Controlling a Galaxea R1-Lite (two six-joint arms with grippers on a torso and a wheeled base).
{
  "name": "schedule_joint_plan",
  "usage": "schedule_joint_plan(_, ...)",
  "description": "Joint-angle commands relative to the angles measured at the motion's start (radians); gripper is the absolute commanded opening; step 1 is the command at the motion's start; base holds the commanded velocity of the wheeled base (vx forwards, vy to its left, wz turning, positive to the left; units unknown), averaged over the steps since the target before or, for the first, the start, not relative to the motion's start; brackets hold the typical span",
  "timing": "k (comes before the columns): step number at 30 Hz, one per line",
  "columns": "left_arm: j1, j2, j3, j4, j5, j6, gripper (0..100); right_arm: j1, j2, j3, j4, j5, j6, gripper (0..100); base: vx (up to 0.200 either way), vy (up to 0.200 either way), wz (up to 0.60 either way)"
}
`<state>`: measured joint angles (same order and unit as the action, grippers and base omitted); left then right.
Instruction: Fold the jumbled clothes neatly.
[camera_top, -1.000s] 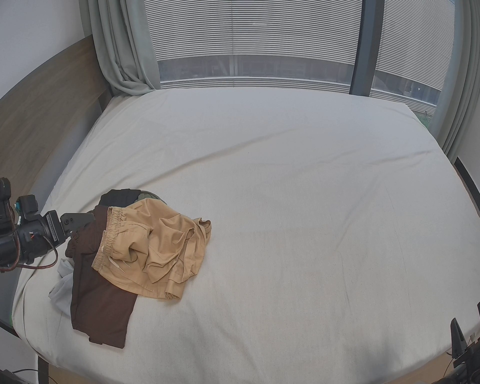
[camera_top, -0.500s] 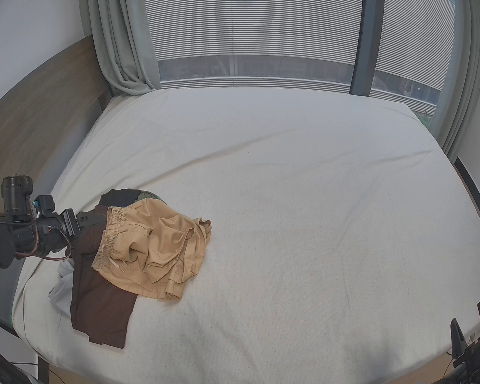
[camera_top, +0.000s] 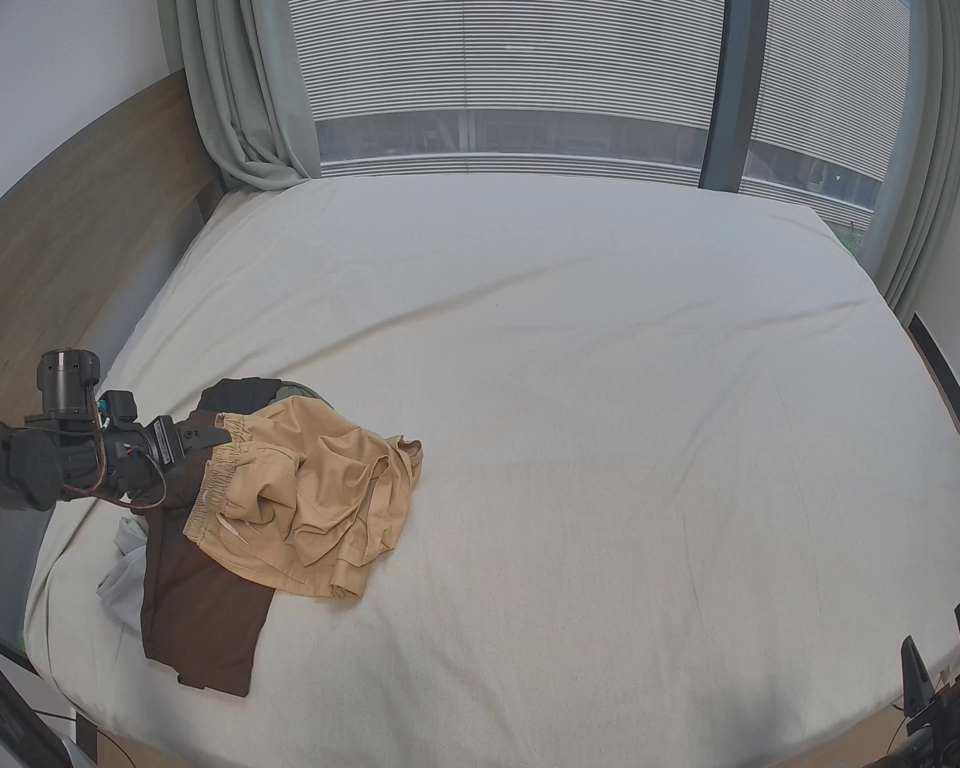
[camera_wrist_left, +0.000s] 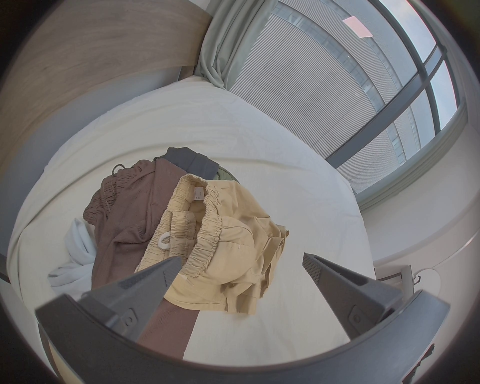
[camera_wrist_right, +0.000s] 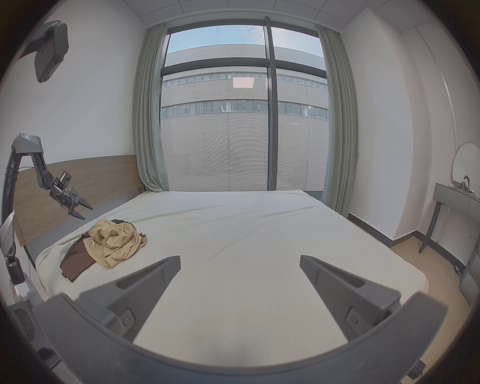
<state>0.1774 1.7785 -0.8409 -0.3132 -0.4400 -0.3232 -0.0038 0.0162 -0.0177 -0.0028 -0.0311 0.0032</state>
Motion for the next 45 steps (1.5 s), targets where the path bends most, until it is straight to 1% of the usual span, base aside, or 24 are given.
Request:
schedule_joint_plan(1,0.002,0.070,-0.035,0.000,-0.025,0.000,100,-0.001,-0.016,0.018,0.000,-0.001,0.000,100,0.000,0.000,0.00)
schedule_joint_plan(3,0.005,0.076,-0.041,0.000,-0.039,0.000,100,-0.001,-0.016,0.018,0.000,-0.001,0.000,100,0.000,0.000,0.00)
schedule_joint_plan(4,0.008,0.105,-0.061,-0.001,-0.060,-0.002,100,-0.001,-0.016,0.018,0.000,-0.001,0.000,100,0.000,0.000,0.00)
schedule_joint_plan(18,0.014,0.228,-0.167,-0.001,-0.065,0.001,100,-0.001,-0.016,0.018,0.000,-0.001,0.000,100,0.000,0.000,0.00)
schedule_joint_plan(24,0.000,0.252,-0.173,-0.007,-0.069,0.007,100,-0.001,-0.016,0.018,0.000,-0.001,0.000,100,0.000,0.000,0.00)
schedule_joint_plan(30,-0.013,0.289,-0.178,-0.049,-0.095,0.006,100,-0.001,-0.016,0.018,-0.002,-0.001,0.000,100,0.000,0.000,0.00)
schedule_joint_plan(45,-0.041,0.314,-0.205,-0.075,-0.098,-0.002,100,-0.001,-0.016,0.018,0.000,-0.001,0.000,100,0.000,0.000,0.00)
